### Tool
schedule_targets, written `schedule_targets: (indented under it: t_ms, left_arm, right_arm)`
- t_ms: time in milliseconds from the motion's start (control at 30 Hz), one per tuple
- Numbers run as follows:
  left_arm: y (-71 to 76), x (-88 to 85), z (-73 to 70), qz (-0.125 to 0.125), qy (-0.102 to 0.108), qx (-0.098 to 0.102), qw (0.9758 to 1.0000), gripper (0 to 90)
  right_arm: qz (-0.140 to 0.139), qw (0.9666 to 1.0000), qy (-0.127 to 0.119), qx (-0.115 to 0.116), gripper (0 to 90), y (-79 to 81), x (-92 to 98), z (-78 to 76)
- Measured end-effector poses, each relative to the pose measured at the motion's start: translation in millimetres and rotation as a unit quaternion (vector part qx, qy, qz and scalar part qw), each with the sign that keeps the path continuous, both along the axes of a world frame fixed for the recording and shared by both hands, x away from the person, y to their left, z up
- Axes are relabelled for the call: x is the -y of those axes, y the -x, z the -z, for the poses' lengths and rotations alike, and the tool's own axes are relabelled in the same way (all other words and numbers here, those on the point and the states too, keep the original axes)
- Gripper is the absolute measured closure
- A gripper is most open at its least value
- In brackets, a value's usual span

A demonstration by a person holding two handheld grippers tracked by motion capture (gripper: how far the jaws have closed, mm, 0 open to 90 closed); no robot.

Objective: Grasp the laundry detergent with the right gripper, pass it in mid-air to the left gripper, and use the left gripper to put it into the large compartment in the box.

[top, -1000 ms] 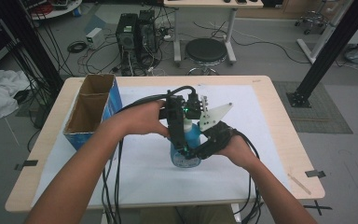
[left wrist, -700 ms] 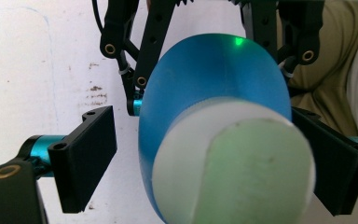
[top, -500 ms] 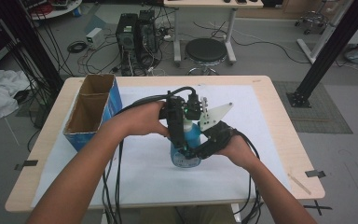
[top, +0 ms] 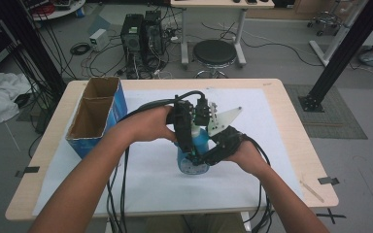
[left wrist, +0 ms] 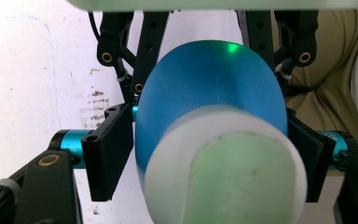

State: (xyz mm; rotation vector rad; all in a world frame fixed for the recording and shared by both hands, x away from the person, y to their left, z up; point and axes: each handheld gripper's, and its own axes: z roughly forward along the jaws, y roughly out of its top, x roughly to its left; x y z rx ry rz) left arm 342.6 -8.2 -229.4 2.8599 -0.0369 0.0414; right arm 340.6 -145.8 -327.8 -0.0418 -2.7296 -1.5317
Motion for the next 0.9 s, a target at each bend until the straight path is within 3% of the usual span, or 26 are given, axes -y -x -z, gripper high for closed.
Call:
schedule_targets:
  t_ms: [567, 900]
  left_arm:
    - [2.6, 0.3, -0.9, 0.012, 0.001, 0.001, 0.9999, 37.5]
    - [4.3, 0.2, -2.3, 0.018, 0.008, 0.007, 0.9998, 37.9]
  right_arm:
    - [-0.002, 1.0, 0.0, 0.0, 45.4, 0.7, -0.1, 0.3]
    - [-0.003, 1.0, -0.001, 0.003, 45.2, 1.2, 1.0, -0.3]
